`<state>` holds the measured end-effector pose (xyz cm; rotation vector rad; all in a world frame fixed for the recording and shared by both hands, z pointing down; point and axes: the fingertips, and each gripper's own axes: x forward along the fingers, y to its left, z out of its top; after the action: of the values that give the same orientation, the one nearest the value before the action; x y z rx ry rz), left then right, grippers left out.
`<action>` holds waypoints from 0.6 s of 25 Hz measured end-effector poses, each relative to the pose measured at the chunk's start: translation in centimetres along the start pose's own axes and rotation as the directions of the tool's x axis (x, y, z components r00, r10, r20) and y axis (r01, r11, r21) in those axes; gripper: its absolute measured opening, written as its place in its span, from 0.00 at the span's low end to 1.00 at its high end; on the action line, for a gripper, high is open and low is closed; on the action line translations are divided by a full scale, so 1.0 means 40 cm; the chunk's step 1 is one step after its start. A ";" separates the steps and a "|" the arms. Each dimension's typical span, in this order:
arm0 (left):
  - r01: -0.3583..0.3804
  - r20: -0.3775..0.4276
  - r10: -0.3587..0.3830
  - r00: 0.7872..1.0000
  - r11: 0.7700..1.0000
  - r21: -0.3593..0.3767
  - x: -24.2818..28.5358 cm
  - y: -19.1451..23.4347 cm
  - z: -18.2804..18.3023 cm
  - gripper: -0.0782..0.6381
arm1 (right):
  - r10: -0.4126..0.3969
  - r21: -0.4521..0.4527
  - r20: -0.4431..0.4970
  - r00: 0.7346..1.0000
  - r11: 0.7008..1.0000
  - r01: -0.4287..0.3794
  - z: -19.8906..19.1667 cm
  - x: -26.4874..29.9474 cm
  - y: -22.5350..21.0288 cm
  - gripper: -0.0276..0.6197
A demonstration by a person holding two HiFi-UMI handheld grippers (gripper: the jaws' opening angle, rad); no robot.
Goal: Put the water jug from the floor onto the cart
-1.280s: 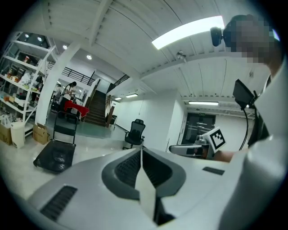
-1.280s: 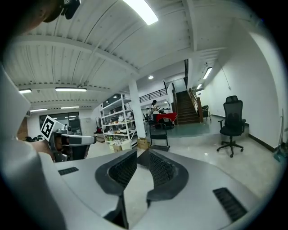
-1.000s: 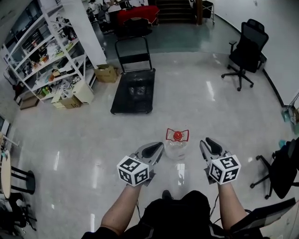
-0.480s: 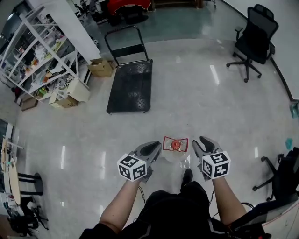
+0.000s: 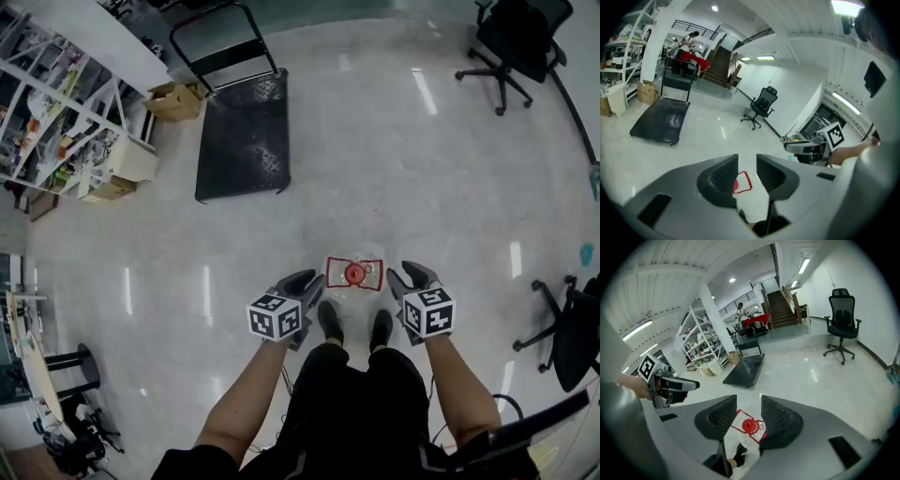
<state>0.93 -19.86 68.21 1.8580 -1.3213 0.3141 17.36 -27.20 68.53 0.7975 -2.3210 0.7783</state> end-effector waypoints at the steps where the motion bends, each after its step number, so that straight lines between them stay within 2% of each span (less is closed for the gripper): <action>1: -0.004 -0.040 0.004 0.999 1.000 -0.012 0.031 0.031 -0.036 0.25 | -0.014 0.021 -0.018 1.000 1.000 0.014 -0.029 0.029 -0.017 0.26; 5: -0.024 -0.167 0.013 0.986 0.998 -0.065 0.166 0.138 -0.171 0.30 | -0.053 0.097 -0.107 0.993 0.993 0.063 -0.164 0.147 -0.101 0.27; 10: -0.030 -0.297 0.039 0.954 0.999 0.033 0.322 0.252 -0.307 0.30 | -0.054 0.153 -0.193 0.980 0.985 0.084 -0.343 0.299 -0.180 0.27; 15: -0.052 -0.389 0.017 0.921 0.995 -0.080 0.395 0.290 -0.443 0.30 | -0.009 0.257 -0.248 0.969 0.964 0.075 -0.479 0.359 -0.193 0.27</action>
<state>1.75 -18.86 94.60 1.5968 -1.0752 0.6002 18.99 -24.50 93.47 0.8095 -1.9997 1.1184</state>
